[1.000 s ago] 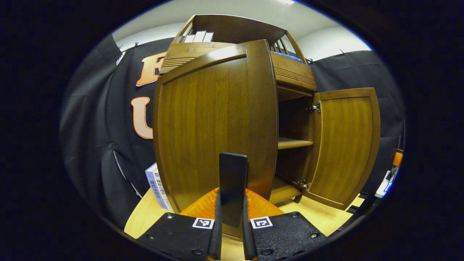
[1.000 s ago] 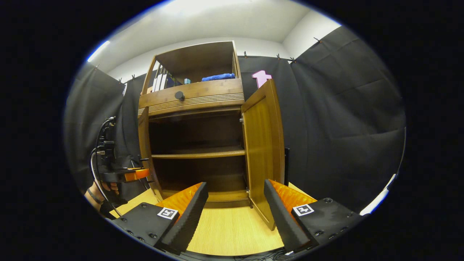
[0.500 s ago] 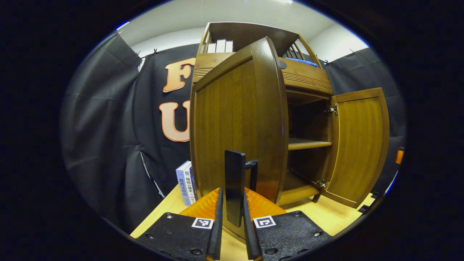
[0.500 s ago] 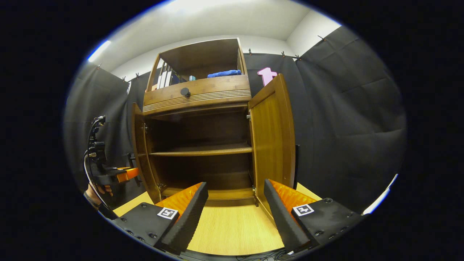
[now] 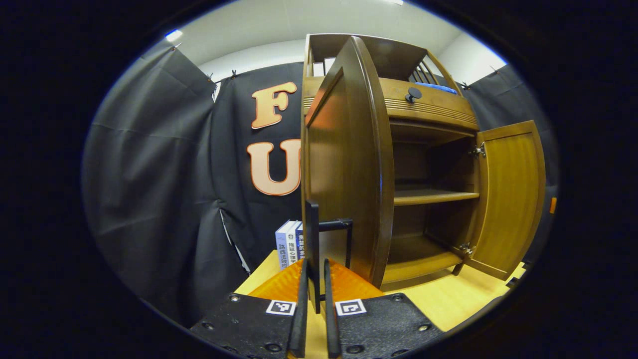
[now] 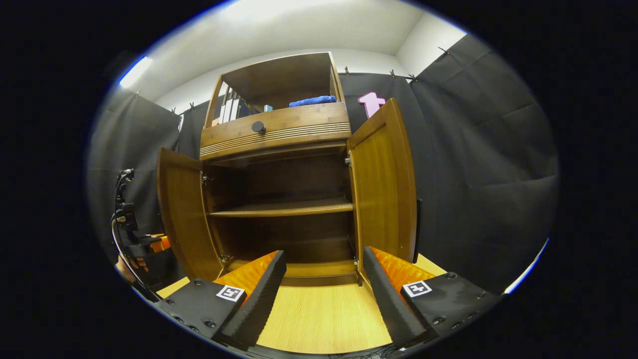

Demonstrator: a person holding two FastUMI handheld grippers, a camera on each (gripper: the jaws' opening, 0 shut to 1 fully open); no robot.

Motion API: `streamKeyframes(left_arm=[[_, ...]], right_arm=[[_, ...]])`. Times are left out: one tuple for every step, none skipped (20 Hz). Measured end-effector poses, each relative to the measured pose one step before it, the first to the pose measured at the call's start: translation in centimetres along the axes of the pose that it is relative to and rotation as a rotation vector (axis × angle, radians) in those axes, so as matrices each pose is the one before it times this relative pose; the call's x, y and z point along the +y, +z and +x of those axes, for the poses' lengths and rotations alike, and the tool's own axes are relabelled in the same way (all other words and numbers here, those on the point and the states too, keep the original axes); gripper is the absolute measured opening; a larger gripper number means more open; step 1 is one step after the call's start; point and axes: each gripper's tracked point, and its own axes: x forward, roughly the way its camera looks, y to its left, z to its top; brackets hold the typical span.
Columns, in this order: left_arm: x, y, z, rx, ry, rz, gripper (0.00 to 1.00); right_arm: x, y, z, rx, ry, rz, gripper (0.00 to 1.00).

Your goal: Open the right door of the double-door shoe cabinet with the right hand, and open the left door with the left hand.

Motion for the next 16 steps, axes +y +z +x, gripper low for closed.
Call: streamKeyframes(left_arm=[[0.992, -0.314, 0.432, 0.00934, 0.01178, 0.00702, 0.20], [0.514, -0.015, -0.055, -0.00211, -0.00624, -0.00966, 0.05], [0.072, 0.131, 0.152, -0.00833, -0.03056, -0.02141, 0.09], [0.363, -0.073, 0.126, -0.00644, -0.02456, -0.00692, 0.13], [0.690, -0.214, 0.193, 0.00110, -0.01636, -0.00197, 0.13], [0.654, 0.041, -0.157, -0.01016, -0.01001, -0.00463, 0.10], [0.923, -0.004, -0.059, -0.00825, -0.00240, -0.00315, 0.10], [0.554, 0.043, -0.120, -0.00803, -0.01068, -0.01043, 0.15], [0.408, 0.091, -0.117, -0.00435, -0.00617, -0.01207, 0.17], [-0.166, -0.152, -0.323, 0.00099, -0.01925, -0.01094, 0.19], [-0.069, 0.063, -0.077, -0.00362, -0.00938, 0.00081, 0.22], [0.078, -0.004, -0.357, -0.00445, -0.00596, 0.00847, 0.22], [0.093, -0.158, -0.381, 0.00168, -0.00505, 0.00471, 0.23], [-0.219, -0.308, -0.456, 0.00933, -0.00614, -0.00796, 0.24], [-0.038, -0.241, -0.487, 0.01263, 0.00109, -0.01083, 0.19], [-0.128, -0.231, -0.569, 0.00955, 0.00474, -0.00722, 0.19]], right_arm=[[-0.509, -0.025, 0.224, 0.00119, -0.01089, -0.00485, 1.00], [-0.267, -0.141, 0.136, -0.00075, -0.00295, 0.00178, 0.99], [-0.087, -0.065, 0.195, -0.00186, 0.00192, 0.00841, 1.00], [-0.209, -0.159, 0.176, 0.00582, -0.00146, 0.01159, 1.00], [-0.153, -0.261, 0.081, 0.00710, -0.00147, 0.01165, 1.00], [0.014, -0.162, 0.131, 0.00587, 0.00541, 0.00599, 1.00], [-0.192, -0.118, 0.154, 0.00586, -0.00301, 0.00004, 0.99], [-0.207, -0.144, 0.157, 0.00566, 0.00024, -0.00120, 0.98], [0.024, -0.073, 0.368, 0.00647, 0.00296, 0.00374, 0.98], [0.056, -0.030, 0.068, 0.00135, 0.00429, 0.00681, 1.00], [0.229, 0.128, 0.016, -0.00538, 0.00338, 0.00941, 0.98], [0.202, 0.178, 0.094, -0.01019, 0.00193, 0.00649, 0.98], [0.196, 0.251, 0.292, -0.00847, 0.00045, 0.00290, 0.98], [0.161, 0.014, 0.119, -0.00407, 0.00173, -0.00313, 0.98], [-0.080, -0.209, -0.015, 0.00146, -0.00248, -0.00733, 0.98], [-0.079, -0.002, -0.153, -0.00405, -0.00333, -0.00548, 0.98]])
